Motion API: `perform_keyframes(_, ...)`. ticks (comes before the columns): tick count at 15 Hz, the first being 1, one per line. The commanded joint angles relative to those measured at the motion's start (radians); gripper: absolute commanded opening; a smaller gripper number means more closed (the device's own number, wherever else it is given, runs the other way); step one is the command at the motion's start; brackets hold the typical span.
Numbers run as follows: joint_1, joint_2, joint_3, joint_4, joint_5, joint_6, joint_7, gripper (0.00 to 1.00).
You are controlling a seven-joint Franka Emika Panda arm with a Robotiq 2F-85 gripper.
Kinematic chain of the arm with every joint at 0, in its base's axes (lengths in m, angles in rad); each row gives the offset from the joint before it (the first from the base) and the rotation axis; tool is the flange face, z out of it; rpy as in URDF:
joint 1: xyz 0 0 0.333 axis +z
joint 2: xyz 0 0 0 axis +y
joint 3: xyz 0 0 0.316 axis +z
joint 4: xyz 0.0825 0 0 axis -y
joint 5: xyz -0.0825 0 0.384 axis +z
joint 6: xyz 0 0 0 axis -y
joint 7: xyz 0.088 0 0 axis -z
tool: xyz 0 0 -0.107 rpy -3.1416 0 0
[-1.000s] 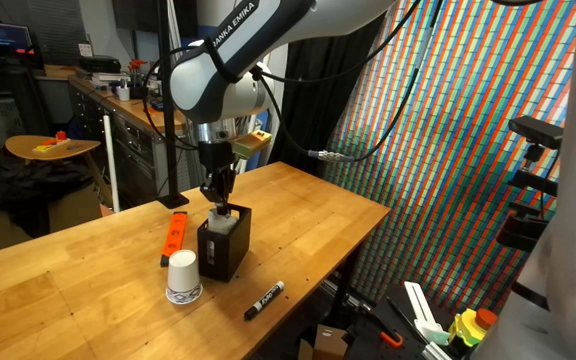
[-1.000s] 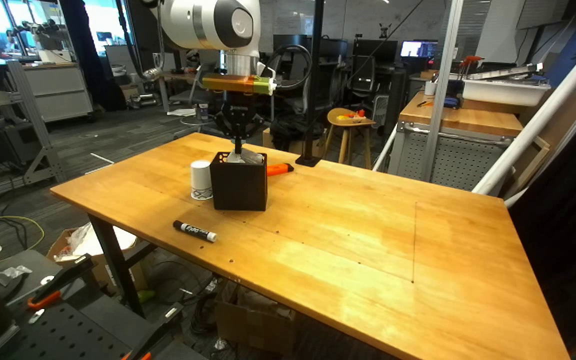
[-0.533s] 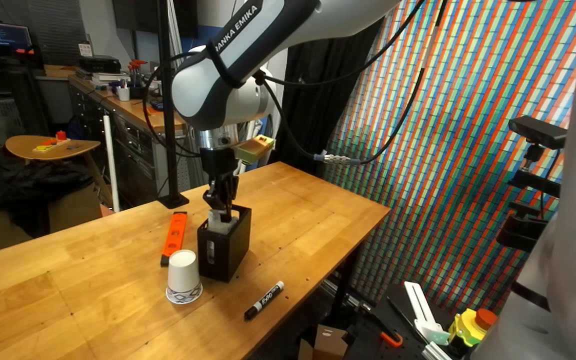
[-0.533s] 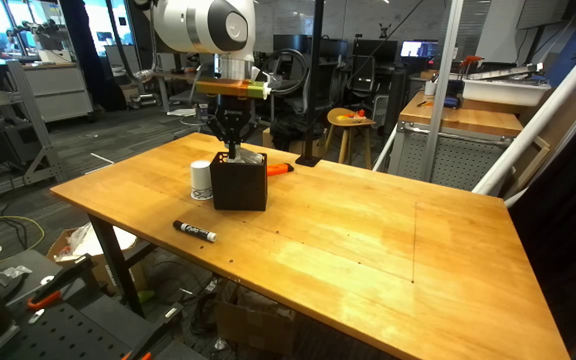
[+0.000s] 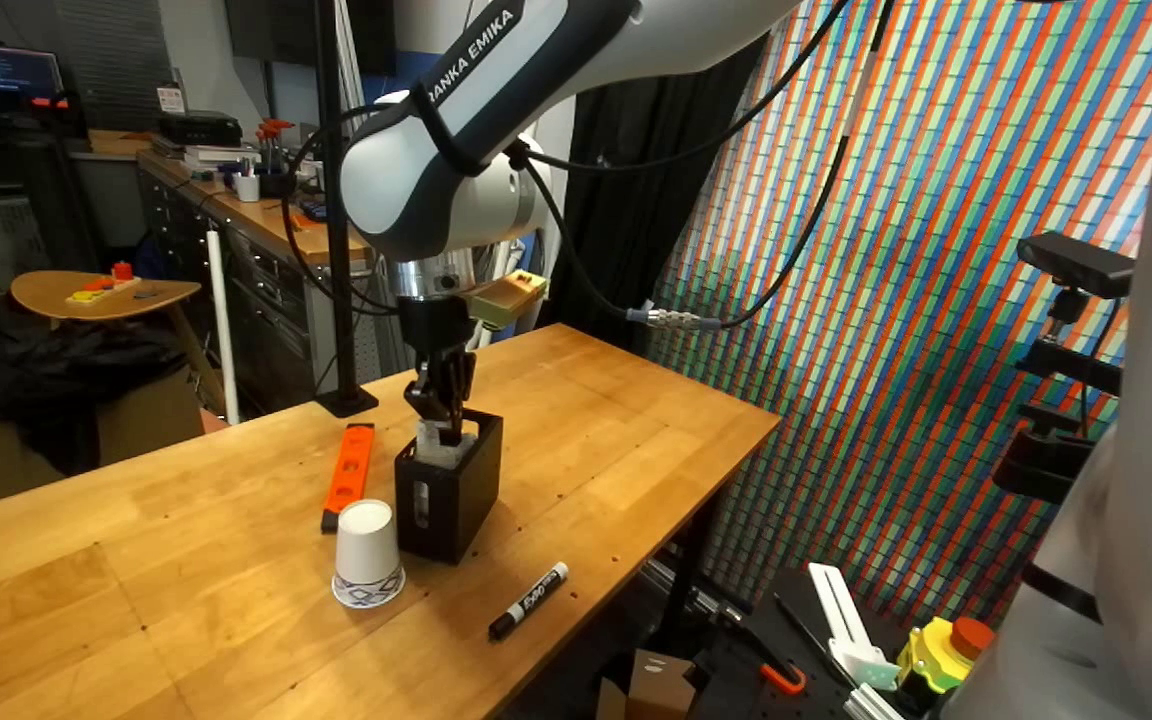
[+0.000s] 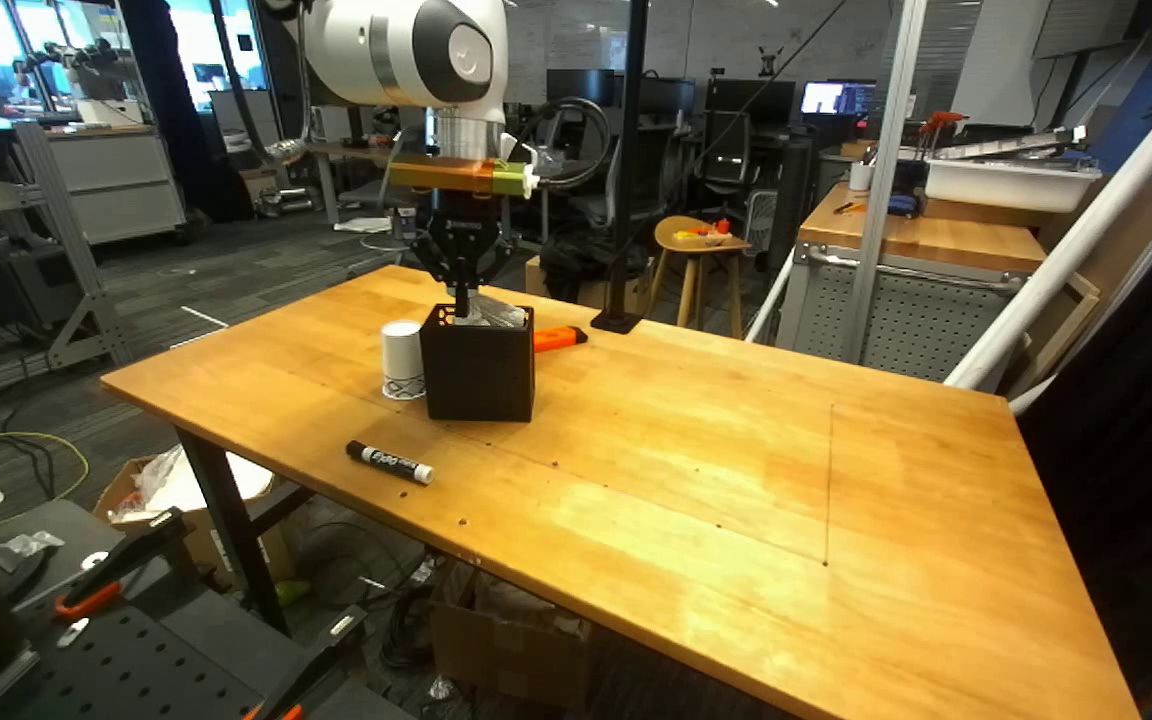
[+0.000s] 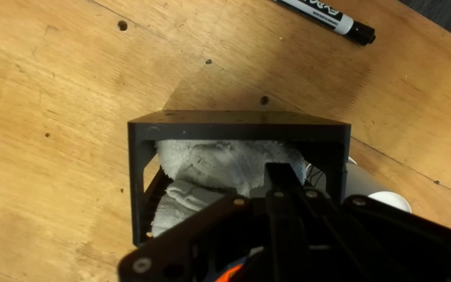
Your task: Pick up the towel and put it in the box
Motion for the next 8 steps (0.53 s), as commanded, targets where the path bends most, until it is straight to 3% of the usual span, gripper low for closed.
perform_keyframes(1,0.002,-0.016,-0.003,0.009,0.007,0.003,-0.006,0.01)
perform_keyframes(8,0.002,0.007,-0.005,0.057,0.004,-0.003,-0.008,0.01)
